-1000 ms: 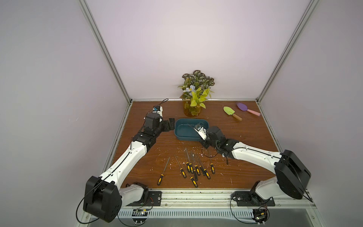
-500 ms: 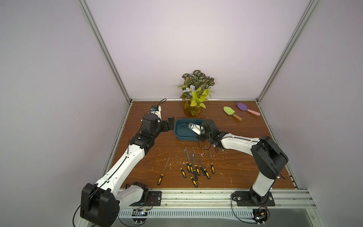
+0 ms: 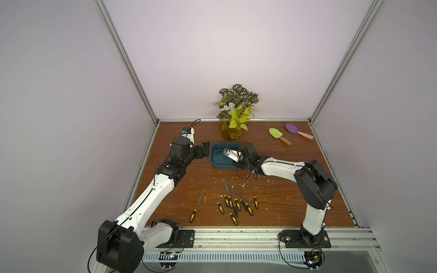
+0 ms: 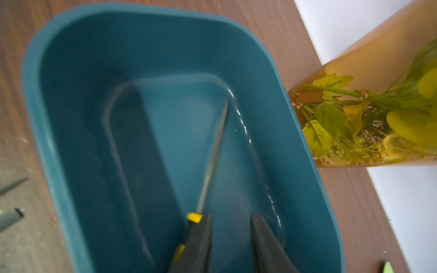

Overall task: Put the file tool into the storage box
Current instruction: Place the file tool in the storage box, then pick up the file tool from the center of the board.

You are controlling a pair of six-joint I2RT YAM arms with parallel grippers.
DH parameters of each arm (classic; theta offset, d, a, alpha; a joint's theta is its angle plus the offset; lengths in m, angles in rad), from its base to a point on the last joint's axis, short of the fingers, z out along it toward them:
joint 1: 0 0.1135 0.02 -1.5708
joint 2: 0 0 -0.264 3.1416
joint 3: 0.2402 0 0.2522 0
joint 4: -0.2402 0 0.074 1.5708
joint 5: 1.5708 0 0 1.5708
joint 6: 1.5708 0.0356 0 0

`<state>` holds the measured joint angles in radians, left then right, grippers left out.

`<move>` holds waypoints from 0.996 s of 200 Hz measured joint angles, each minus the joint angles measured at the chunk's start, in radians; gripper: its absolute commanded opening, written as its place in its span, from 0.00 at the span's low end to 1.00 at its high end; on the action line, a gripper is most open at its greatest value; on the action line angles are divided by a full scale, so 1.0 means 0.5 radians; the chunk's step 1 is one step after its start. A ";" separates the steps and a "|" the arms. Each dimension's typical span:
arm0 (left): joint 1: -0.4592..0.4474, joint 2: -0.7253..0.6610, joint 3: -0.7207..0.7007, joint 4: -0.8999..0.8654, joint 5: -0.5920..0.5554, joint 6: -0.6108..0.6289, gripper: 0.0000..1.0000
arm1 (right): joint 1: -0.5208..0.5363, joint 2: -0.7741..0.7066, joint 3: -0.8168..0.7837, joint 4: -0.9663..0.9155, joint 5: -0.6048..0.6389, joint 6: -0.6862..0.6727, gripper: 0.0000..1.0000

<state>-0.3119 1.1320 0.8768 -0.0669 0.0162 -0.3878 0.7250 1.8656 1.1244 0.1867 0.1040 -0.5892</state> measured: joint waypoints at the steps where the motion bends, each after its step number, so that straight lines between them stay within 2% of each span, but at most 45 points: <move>1: 0.000 0.000 0.000 0.000 0.000 0.000 0.99 | 0.000 0.000 -0.001 0.001 0.000 0.001 0.47; 27: 0.000 0.000 0.000 0.000 -0.001 0.000 0.99 | 0.000 -0.059 -0.054 0.027 0.063 0.062 0.58; 62: 0.000 0.000 0.001 -0.005 -0.007 0.030 1.00 | 0.011 -0.308 -0.089 -0.028 0.087 0.372 0.63; 82: 0.000 -0.004 0.002 -0.010 -0.056 0.060 1.00 | 0.079 -0.604 -0.196 -0.002 0.082 0.671 0.64; 102: -0.031 -0.024 0.002 -0.031 -0.167 0.071 0.99 | 0.185 -1.020 -0.468 0.100 0.065 1.011 0.63; 129: -0.210 -0.027 -0.003 -0.081 -0.259 -0.021 1.00 | 0.230 -1.457 -0.817 0.128 0.094 1.473 0.62; 151: -0.424 -0.079 -0.181 0.016 -0.322 -0.147 1.00 | 0.220 -1.694 -1.138 0.114 0.127 1.836 0.60; 169: -0.563 -0.069 -0.311 0.018 -0.397 -0.221 1.00 | 0.266 -1.729 -1.282 -0.001 0.172 2.020 0.59; 199: -0.705 -0.015 -0.456 0.035 -0.516 -0.327 1.00 | 0.410 -1.689 -1.329 -0.201 0.257 2.211 0.57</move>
<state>-0.6643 1.1244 0.6487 -0.0494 -0.2417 -0.5510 0.9302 1.0210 0.4599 0.0860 0.2325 0.5163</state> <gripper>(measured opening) 0.995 0.579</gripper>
